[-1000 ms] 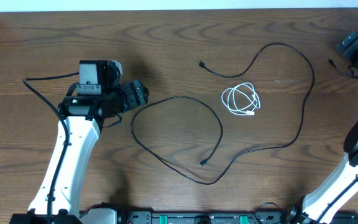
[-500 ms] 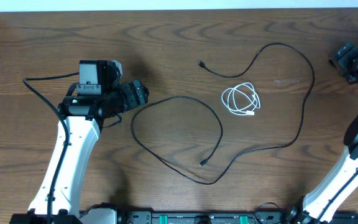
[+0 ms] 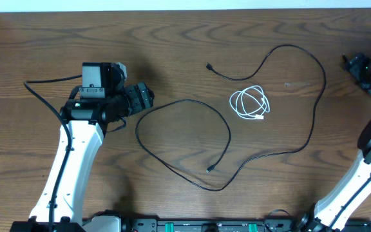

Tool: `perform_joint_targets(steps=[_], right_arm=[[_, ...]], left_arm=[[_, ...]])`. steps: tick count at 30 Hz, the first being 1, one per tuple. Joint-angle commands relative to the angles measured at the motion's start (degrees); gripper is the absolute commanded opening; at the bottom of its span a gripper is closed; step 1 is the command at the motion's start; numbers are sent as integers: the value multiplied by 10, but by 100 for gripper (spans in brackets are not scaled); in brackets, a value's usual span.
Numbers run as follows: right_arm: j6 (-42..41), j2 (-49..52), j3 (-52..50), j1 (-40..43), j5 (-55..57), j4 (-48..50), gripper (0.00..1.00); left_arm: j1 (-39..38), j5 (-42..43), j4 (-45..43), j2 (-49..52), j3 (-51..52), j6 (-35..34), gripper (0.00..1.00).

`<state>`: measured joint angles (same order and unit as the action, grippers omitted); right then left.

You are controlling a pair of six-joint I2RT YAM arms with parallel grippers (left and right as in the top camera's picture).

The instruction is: Untangle cables

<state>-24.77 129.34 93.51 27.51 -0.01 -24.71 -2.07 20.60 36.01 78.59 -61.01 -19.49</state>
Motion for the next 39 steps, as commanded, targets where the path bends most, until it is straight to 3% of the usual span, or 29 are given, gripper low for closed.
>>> perform_joint_targets(steps=[1, 11, 13, 15, 27, 39], right_arm=[[-11, 16, -13, 26, -21, -35, 89], [25, -41, -13, 52, -171, 0, 85], [23, -47, -13, 47, -171, 2, 88], [21, -50, -13, 41, -171, 3, 99], [-5, -51, -13, 7, -223, 55, 99], [-75, -45, -13, -29, -106, 140, 99]], left_arm=[[0, -8, 2, -2, -11, 3, 87], [0, -8, 2, -2, -11, 3, 87], [0, -8, 2, -2, -11, 3, 87], [0, -8, 2, -2, -11, 3, 87], [0, -8, 2, -2, -11, 3, 87], [0, -8, 2, -2, -11, 3, 87]])
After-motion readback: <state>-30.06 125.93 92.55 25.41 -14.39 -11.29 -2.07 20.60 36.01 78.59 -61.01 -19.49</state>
